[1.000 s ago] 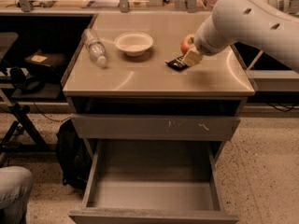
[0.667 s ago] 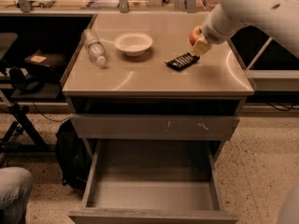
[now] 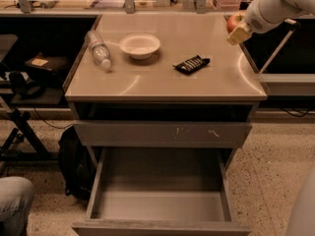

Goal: Pick apple from middle drawer and place on counter

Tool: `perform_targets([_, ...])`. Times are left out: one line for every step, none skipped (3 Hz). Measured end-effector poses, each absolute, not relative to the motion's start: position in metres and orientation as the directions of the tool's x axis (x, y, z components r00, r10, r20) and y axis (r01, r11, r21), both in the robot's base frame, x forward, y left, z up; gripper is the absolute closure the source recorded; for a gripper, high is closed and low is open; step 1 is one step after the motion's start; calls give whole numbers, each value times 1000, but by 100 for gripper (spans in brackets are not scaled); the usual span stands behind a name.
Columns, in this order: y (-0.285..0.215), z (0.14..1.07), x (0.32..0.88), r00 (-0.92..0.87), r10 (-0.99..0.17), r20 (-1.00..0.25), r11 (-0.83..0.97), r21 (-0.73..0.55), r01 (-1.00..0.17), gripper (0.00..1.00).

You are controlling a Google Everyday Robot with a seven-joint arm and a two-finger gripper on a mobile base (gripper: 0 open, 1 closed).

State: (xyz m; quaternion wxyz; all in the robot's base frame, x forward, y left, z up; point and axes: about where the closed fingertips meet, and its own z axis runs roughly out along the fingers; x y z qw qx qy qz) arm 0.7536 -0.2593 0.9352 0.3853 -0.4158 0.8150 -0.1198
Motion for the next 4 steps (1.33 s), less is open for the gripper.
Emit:
perform_targets([-254, 892, 748, -352, -747, -564, 632, -439, -639, 100])
perform_targets([-213, 837, 734, -333, -748, -574, 592, -351, -725, 100])
perform_targets([-195, 818, 728, -327, -751, -574, 571, -315, -758, 100])
perform_targets([-195, 821, 728, -327, -751, -574, 571, -315, -758, 81])
